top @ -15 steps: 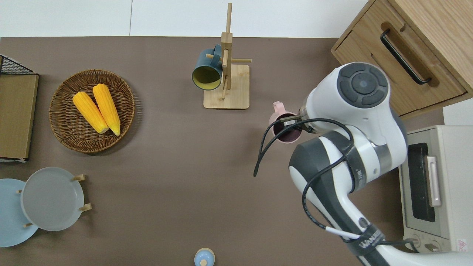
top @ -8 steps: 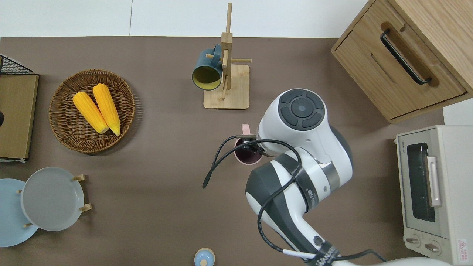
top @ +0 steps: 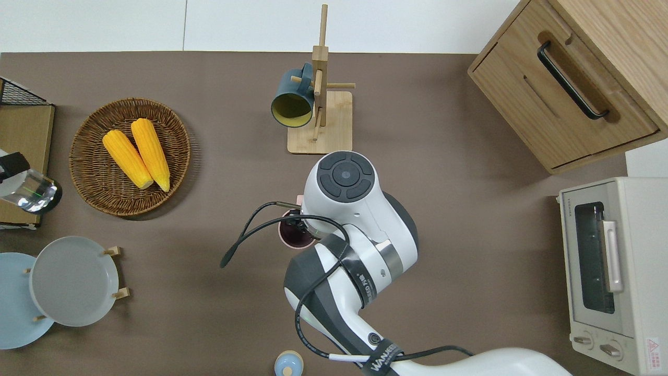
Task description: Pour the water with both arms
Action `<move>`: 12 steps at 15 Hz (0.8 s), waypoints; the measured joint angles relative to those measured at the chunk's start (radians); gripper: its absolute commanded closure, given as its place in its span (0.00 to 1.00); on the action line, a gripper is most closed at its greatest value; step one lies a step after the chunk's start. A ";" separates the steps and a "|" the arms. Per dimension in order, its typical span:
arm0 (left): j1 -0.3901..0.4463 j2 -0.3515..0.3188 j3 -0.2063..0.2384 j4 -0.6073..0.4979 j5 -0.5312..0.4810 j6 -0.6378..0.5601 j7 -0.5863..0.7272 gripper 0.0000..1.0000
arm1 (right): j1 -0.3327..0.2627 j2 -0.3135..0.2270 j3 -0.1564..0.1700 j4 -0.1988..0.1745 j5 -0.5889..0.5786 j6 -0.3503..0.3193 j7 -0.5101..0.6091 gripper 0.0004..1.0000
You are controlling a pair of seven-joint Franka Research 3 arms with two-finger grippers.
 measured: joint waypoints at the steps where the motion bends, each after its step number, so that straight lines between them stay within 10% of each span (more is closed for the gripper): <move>1: 0.000 -0.016 -0.014 -0.025 0.007 0.000 -0.015 0.98 | 0.034 0.019 -0.030 0.023 0.041 0.009 0.012 1.00; 4: 0.000 -0.056 -0.052 -0.094 0.011 0.000 -0.046 0.98 | 0.102 0.053 -0.097 0.054 0.131 0.038 0.026 1.00; 11: 0.000 -0.087 -0.151 -0.210 0.012 0.005 -0.136 0.98 | 0.170 0.124 -0.108 0.062 0.211 0.169 0.103 1.00; 12: -0.001 -0.087 -0.162 -0.226 0.012 0.015 -0.146 0.98 | 0.175 0.125 -0.110 0.067 0.212 0.171 0.115 0.79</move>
